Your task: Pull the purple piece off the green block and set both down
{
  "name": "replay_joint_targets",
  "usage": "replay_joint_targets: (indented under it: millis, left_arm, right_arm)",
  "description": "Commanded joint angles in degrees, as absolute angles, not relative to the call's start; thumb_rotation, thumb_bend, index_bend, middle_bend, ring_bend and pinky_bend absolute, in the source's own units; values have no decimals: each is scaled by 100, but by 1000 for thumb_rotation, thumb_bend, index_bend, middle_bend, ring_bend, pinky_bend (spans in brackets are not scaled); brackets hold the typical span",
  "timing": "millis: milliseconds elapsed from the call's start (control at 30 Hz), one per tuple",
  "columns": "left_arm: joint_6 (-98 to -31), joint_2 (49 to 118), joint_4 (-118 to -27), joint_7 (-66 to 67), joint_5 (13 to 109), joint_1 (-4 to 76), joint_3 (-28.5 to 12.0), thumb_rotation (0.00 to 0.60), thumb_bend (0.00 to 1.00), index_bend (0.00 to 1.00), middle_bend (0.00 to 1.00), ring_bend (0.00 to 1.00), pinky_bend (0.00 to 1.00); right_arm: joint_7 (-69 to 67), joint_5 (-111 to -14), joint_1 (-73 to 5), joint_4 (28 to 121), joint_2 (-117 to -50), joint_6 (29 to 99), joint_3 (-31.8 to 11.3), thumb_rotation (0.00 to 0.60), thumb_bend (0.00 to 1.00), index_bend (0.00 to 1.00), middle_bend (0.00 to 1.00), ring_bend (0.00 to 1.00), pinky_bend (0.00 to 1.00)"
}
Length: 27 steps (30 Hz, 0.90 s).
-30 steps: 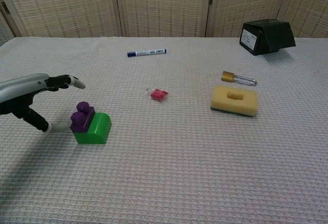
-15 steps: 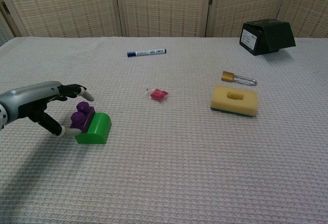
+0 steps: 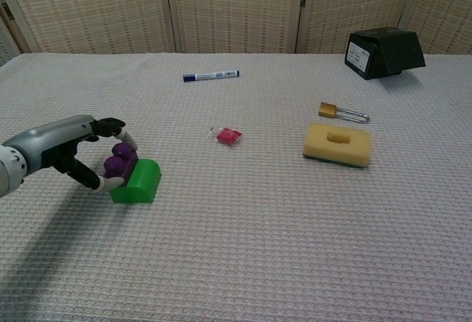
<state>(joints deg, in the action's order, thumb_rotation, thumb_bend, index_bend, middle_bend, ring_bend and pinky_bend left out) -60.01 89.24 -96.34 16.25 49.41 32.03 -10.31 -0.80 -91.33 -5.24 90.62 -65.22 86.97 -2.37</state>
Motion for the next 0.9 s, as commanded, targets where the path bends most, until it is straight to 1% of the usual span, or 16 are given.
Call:
replay_joint_targets:
  millis: [33, 367, 533, 633, 733, 833, 900]
  left_arm:
    - [-5873, 8856, -9677, 1656, 4754, 3245, -1023, 600, 380, 329, 10, 0, 0]
    - [-5823, 8839, -9634, 1697, 4521, 3328, -1011, 600, 380, 317, 10, 0, 0]
    - [-5821, 8858, -9579, 1704, 4489, 3356, -987, 600, 381, 338, 10, 0, 0]
    - [-5916, 8871, -9578, 1682, 4605, 3333, -966, 600, 385, 386, 11, 0, 0]
    - [-6036, 8905, -9573, 1588, 4780, 3271, -936, 600, 398, 467, 33, 0, 0]
    - [-6163, 8981, -9520, 1440, 4971, 3195, -923, 600, 416, 548, 68, 0, 1]
    - [-6290, 9067, -9452, 1322, 5107, 3131, -928, 600, 436, 628, 113, 0, 6]
  right_arm:
    - [-70, -9129, -521, 9059, -6531, 8699, -240, 600, 428, 0, 0, 0, 0]
    - [-45, -9123, -531, 9062, -6540, 8674, -236, 600, 427, 0, 0, 0, 0]
    - [-42, -9119, -536, 9057, -6544, 8664, -236, 600, 427, 0, 0, 0, 0]
    - [-37, -9114, -539, 9056, -6548, 8656, -235, 600, 427, 0, 0, 0, 0]
    - [-36, -9127, -542, 9058, -6546, 8648, -226, 600, 427, 0, 0, 0, 0]
    - [-34, -9147, -539, 9069, -6541, 8656, -215, 600, 427, 0, 0, 0, 0]
    - [-36, -9160, -534, 9075, -6539, 8664, -206, 600, 427, 0, 0, 0, 0]
